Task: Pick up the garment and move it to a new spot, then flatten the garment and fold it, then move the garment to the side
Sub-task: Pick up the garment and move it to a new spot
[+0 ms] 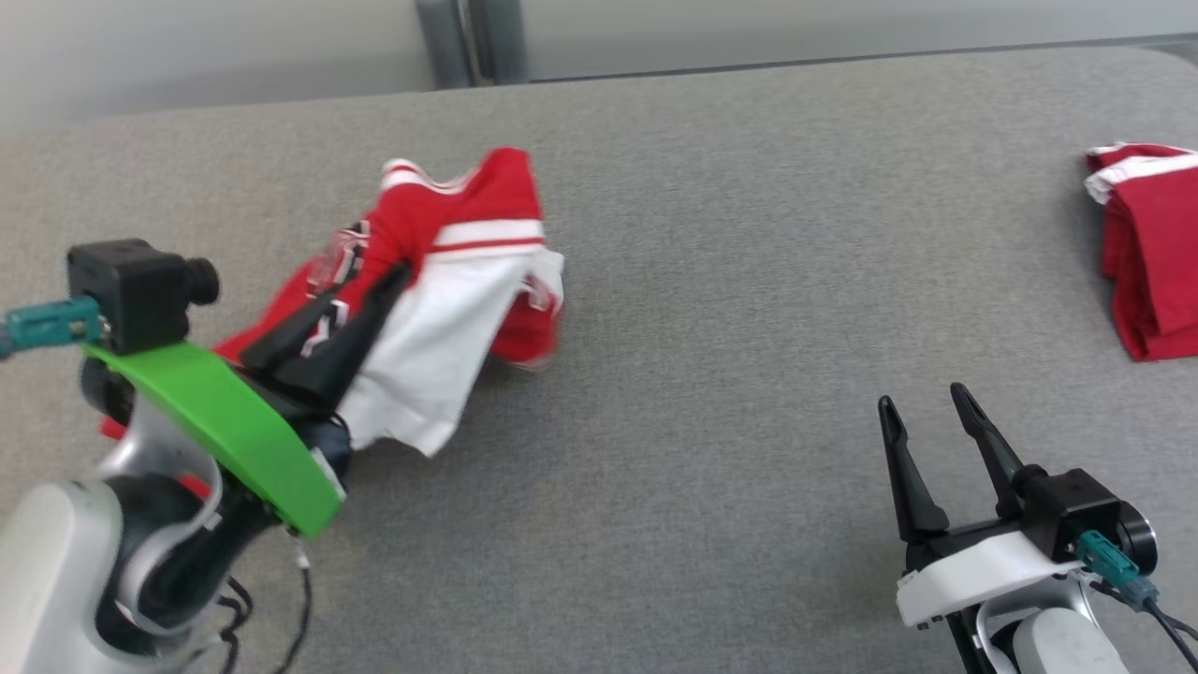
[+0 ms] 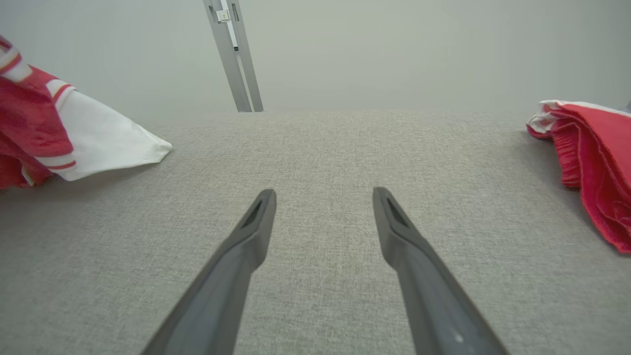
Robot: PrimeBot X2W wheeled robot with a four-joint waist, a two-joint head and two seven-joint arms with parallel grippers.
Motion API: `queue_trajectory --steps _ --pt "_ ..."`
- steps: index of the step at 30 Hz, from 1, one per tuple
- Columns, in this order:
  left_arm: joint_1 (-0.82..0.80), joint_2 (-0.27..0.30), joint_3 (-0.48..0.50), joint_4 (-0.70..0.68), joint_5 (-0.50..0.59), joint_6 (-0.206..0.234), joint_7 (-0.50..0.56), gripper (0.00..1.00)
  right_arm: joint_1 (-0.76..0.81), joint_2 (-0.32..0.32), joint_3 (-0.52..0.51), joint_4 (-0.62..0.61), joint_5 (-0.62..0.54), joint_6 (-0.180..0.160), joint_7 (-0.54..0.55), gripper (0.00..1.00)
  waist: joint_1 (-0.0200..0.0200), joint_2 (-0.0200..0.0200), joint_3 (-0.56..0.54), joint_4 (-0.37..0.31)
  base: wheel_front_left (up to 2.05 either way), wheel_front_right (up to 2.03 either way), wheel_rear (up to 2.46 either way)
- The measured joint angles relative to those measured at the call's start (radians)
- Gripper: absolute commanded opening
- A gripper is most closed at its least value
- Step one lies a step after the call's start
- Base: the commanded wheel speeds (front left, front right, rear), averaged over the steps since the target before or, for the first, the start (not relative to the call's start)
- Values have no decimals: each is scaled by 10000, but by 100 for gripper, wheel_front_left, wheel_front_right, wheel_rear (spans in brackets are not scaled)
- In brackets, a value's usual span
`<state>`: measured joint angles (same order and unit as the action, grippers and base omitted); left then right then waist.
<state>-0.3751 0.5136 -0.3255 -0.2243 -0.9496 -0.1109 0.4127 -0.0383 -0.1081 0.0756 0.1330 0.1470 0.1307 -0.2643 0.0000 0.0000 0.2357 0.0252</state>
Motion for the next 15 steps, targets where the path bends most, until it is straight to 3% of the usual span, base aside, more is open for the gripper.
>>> queue_trajectory --steps 4,7,11,15 --pt "432 -529 -665 -1902 -558 439 573 0 204 98 -255 -77 40 0 0 100 0 1 -385 -633 0 0 0" --pt "454 -859 -1204 -2449 -692 548 920 0 263 211 -341 -98 86 0 0 100 0 1 -545 -1157 0 0 0" --pt "225 -1290 -1636 -2134 -483 673 959 0 291 339 -226 -69 98 0 0 100 0 0 -661 -1844 0 0 0" --pt "-112 -1753 -2111 -872 -196 662 884 0 337 389 -173 -4 100 0 0 100 0 1 -708 -2429 0 0 0"
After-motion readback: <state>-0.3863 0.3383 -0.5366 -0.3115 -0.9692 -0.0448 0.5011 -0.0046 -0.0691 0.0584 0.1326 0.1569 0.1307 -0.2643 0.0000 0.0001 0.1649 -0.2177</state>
